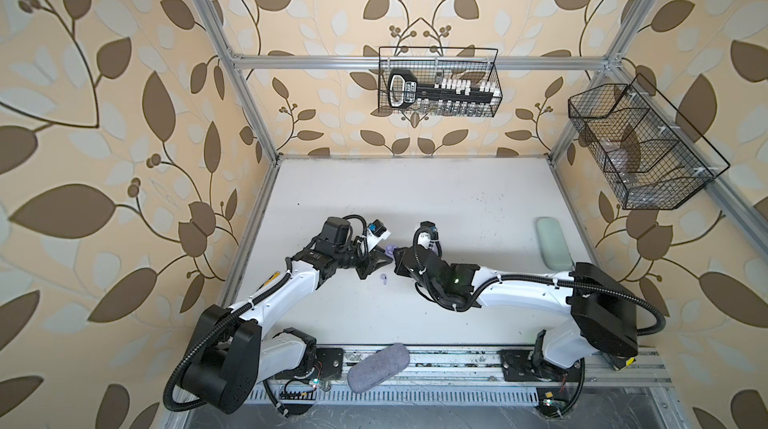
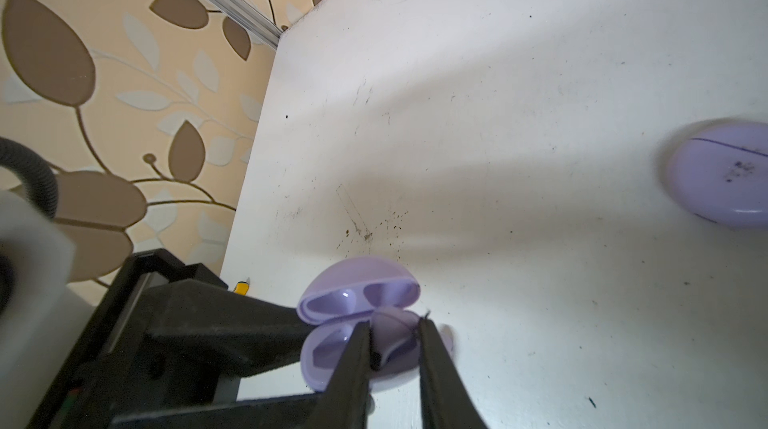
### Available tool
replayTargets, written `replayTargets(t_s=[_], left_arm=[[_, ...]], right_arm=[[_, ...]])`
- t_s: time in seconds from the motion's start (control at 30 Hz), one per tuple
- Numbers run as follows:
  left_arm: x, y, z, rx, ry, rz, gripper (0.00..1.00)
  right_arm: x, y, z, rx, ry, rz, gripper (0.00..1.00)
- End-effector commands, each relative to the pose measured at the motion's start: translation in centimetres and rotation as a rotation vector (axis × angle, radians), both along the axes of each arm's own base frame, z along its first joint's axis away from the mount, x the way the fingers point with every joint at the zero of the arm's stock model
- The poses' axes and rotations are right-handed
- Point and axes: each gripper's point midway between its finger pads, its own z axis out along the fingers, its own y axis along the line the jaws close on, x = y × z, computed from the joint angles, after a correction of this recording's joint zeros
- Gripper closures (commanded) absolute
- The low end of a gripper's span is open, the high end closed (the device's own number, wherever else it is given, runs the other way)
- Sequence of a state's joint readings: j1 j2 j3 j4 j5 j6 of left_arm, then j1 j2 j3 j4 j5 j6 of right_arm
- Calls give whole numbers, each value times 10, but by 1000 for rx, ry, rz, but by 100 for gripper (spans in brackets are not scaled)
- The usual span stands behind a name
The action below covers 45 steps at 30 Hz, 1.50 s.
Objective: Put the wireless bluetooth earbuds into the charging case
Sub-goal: 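Open the right gripper to release the earbud and withdraw, then move the open right gripper to the other earbud on the table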
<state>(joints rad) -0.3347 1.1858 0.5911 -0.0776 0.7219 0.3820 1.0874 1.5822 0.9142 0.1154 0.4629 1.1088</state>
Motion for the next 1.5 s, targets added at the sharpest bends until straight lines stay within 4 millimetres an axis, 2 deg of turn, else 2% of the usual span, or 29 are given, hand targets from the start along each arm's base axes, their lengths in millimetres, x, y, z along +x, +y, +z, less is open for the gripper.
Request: replayTargets(t_s=[0.0, 0.27, 0.63, 1.0, 1.17, 1.3, 1.47], left_arm=[[6, -5, 16, -29, -50, -12, 93], [6, -5, 16, -29, -50, -14, 93], [6, -5, 16, -28, -51, -11, 93], [9, 0, 20, -43, -69, 26, 95], [17, 11, 34, -64, -83, 65, 96], [29, 30, 45, -72, -123, 146, 96], [39, 56, 60, -98, -154, 219, 97]], right_arm=[[-1, -5, 6, 3, -6, 8, 76], [2, -5, 14, 9, -18, 10, 74], [4, -26, 26, -23, -37, -14, 73], [-8, -35, 15, -145, -5, 59, 64], [-15, -34, 7, -201, 17, 125, 60], [-18, -30, -1, -238, 43, 176, 60], [-25, 2, -14, -306, 99, 328, 59]])
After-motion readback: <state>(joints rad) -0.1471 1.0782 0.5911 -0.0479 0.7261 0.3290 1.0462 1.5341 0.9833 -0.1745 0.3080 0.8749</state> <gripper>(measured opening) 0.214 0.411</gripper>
